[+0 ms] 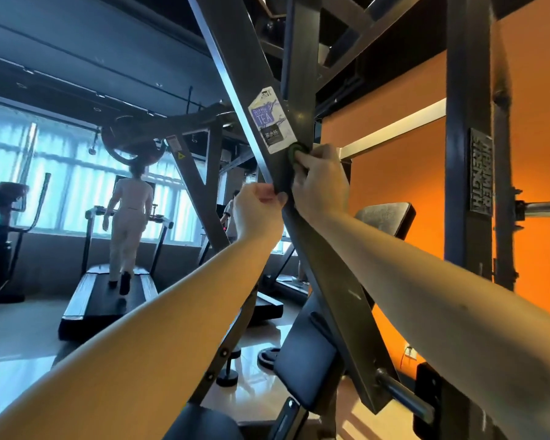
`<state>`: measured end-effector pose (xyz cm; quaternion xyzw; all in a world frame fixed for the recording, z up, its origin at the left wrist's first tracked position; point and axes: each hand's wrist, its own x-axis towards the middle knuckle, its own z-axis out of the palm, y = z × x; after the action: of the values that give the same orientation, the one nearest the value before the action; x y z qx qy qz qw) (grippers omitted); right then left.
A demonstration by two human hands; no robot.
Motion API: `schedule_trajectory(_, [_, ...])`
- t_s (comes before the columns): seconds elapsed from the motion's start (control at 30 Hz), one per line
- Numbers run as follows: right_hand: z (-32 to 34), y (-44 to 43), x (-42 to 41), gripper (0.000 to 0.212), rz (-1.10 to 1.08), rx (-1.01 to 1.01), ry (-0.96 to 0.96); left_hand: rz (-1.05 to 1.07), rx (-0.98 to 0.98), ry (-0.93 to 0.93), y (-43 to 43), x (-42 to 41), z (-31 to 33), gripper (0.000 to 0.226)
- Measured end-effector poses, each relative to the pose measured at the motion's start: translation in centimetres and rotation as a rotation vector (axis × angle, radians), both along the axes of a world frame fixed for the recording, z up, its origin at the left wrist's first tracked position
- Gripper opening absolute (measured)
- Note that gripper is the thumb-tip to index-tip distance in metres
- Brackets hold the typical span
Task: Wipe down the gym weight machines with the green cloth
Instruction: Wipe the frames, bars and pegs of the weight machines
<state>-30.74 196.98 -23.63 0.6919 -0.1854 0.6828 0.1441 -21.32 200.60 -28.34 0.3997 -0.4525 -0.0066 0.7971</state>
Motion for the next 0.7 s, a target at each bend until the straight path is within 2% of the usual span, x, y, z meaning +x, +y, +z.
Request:
schedule_trajectory(0.07, [-2.0, -1.0, -0.9, 0.026, -0.012, -0.028, 0.004, -0.004, -0.011, -0.004, -0.7, -0.7, -1.3, 0.024])
schedule_trajectory(0.13, [-6.4, -2.9, -2.6, 0.025, -0.049, -0.021, -0.004, -0.008, -0.015, 0.008, -1.4, -1.3, -2.9, 0.015])
schedule_trajectory(0.27, [-16.9, -5.0, -6.7, 0.022, -0.069, 0.174, -0.059, -0.04, 0.022, 0.001, -2.2, -2.5, -5.8, 0.017])
schedule_trajectory(0.33, [-19.8, -4.8, -7.7, 0.02, -0.074, 0.308, -0.104, -0.07, 0.067, -0.006, -2.4, -3.2, -7.0, 0.019])
schedule_trajectory(0.43, [-16.7, -3.6, -6.0, 0.016, -0.06, 0.411, -0.185, -0.102, 0.111, 0.002, -2.4, -3.5, -8.0, 0.019])
schedule_trajectory(0.57, [-10.0, -2.2, -3.5, 0.016, -0.003, 0.301, -0.193, -0.045, 0.089, 0.0, -2.7, -3.9, -8.2, 0.016])
schedule_trajectory(0.63, [-10.9, -2.9, -4.1, 0.017, -0.005, 0.256, -0.164, -0.029, 0.07, -0.017, -2.9, -4.2, -8.6, 0.019])
schedule_trajectory(0.7, [-15.1, -4.4, -6.0, 0.02, -0.032, 0.291, -0.175, -0.022, 0.069, -0.039, -3.3, -4.4, -9.2, 0.024])
